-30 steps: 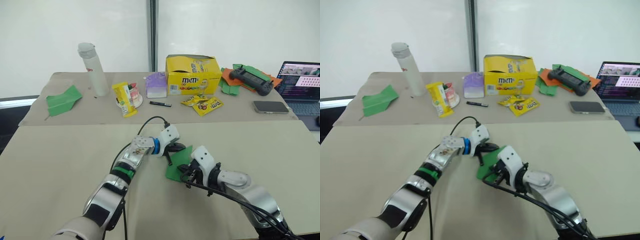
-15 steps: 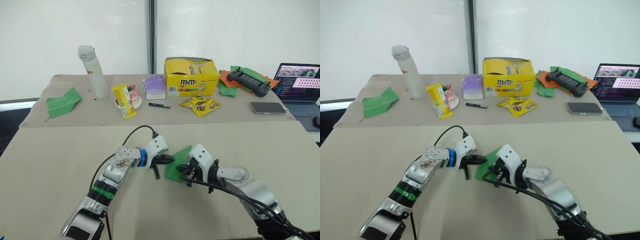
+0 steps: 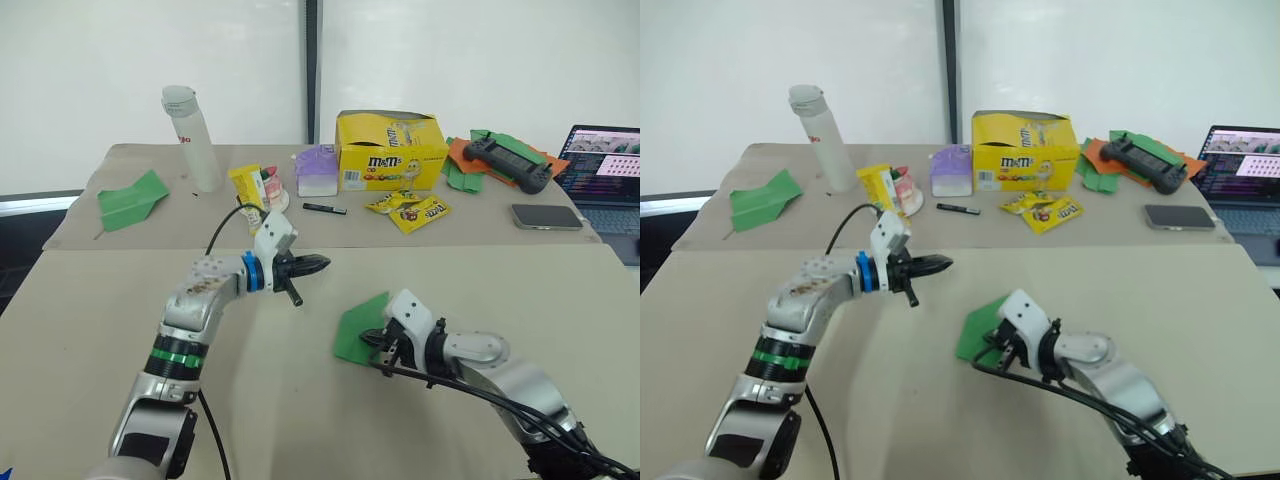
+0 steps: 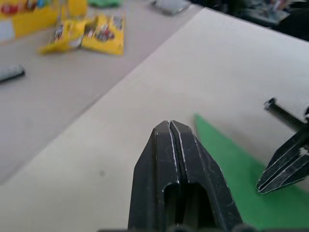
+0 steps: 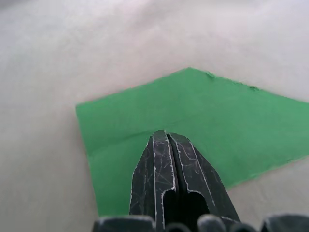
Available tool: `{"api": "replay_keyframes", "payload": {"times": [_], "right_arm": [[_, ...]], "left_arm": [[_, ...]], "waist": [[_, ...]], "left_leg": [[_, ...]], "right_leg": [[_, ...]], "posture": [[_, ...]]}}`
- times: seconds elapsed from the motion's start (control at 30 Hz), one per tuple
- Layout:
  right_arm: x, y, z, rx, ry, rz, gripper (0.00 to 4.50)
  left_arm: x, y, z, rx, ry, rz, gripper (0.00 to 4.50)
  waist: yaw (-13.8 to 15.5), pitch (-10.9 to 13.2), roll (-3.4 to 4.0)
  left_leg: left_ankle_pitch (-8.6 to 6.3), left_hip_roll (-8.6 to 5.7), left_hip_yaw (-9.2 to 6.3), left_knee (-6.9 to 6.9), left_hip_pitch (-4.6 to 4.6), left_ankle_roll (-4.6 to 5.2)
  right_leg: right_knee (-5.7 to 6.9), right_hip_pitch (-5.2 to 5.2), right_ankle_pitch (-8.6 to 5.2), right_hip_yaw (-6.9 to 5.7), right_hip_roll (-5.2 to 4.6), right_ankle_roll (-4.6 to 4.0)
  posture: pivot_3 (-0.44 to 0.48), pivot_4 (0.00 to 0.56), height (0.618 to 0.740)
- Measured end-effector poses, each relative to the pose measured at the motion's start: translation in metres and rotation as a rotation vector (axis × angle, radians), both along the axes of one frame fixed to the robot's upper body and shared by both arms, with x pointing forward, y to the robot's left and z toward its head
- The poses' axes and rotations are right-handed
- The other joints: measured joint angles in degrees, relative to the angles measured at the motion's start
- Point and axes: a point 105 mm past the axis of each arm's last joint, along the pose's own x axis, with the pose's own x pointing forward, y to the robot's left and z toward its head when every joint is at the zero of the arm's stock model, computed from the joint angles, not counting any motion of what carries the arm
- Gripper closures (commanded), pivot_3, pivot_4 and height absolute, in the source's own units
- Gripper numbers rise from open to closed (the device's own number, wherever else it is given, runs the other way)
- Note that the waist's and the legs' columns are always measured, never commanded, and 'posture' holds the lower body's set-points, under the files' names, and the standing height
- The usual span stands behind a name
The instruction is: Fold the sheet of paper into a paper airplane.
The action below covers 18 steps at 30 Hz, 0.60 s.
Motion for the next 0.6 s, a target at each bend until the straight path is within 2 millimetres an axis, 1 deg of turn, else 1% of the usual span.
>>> {"api": "replay_keyframes", "payload": {"times": [0.03,0.13,0.23,0.37,0.47,0.53,0.6], "right_arm": [[-0.001,-0.002,0.002,-0.009,-0.009,0.014,4.48],[-0.003,-0.011,0.007,-0.049,-0.035,0.057,4.48],[-0.004,-0.018,0.018,-0.069,-0.069,0.083,4.48],[0.001,-0.023,0.035,-0.067,-0.145,0.069,4.48],[0.006,-0.031,0.046,-0.073,-0.192,0.029,4.48],[0.007,-0.034,0.050,-0.080,-0.210,0.013,4.48],[0.008,-0.036,0.050,-0.092,-0.216,0.002,4.48]], "left_arm": [[-0.004,-0.002,-0.003,0.031,-0.015,-0.047,4.50],[-0.016,-0.011,-0.015,0.125,-0.056,-0.178,4.50],[-0.013,-0.012,-0.020,0.156,-0.085,-0.208,4.50],[-0.009,-0.014,-0.013,0.209,-0.183,-0.291,4.50],[-0.009,-0.016,-0.015,0.260,-0.262,-0.378,4.50],[-0.009,-0.017,-0.020,0.323,-0.333,-0.451,4.50],[-0.010,-0.019,-0.023,0.380,-0.415,-0.524,4.50]], "waist": [[-0.02,0.02,0.03],[0.06,0.28,0.10],[0.15,0.62,0.05],[0.01,0.74,0.00],[0.03,0.81,-0.01],[0.10,0.83,-0.03],[0.22,0.84,-0.04]], "left_leg": [[-0.02,-0.02,0.01,0.00,-0.07,0.02],[-0.03,-0.02,0.00,0.03,-0.38,0.02],[0.00,0.03,0.00,0.10,-0.63,0.00],[0.02,0.04,0.07,0.11,-0.77,-0.03],[0.02,0.04,0.10,0.11,-0.79,-0.03],[0.02,0.03,0.12,0.11,-0.80,-0.03],[0.02,0.02,0.15,0.12,-0.84,-0.03]], "right_leg": [[0.00,-0.05,0.14,0.01,-0.02,-0.23],[-0.01,-0.32,0.18,-0.02,-0.01,-0.30],[0.07,-0.62,0.22,-0.02,0.06,-0.36],[0.13,-0.83,0.26,0.00,0.09,-0.42],[0.12,-0.84,0.27,0.00,0.08,-0.42],[0.11,-0.85,0.27,0.00,0.08,-0.43],[0.11,-0.87,0.27,0.00,0.07,-0.44]], "posture": [[0.000,0.150,0.740],[0.000,0.150,0.740],[0.000,0.150,0.740],[0.000,0.150,0.740],[0.000,0.150,0.740],[0.000,0.150,0.740],[0.000,0.150,0.740]]}}
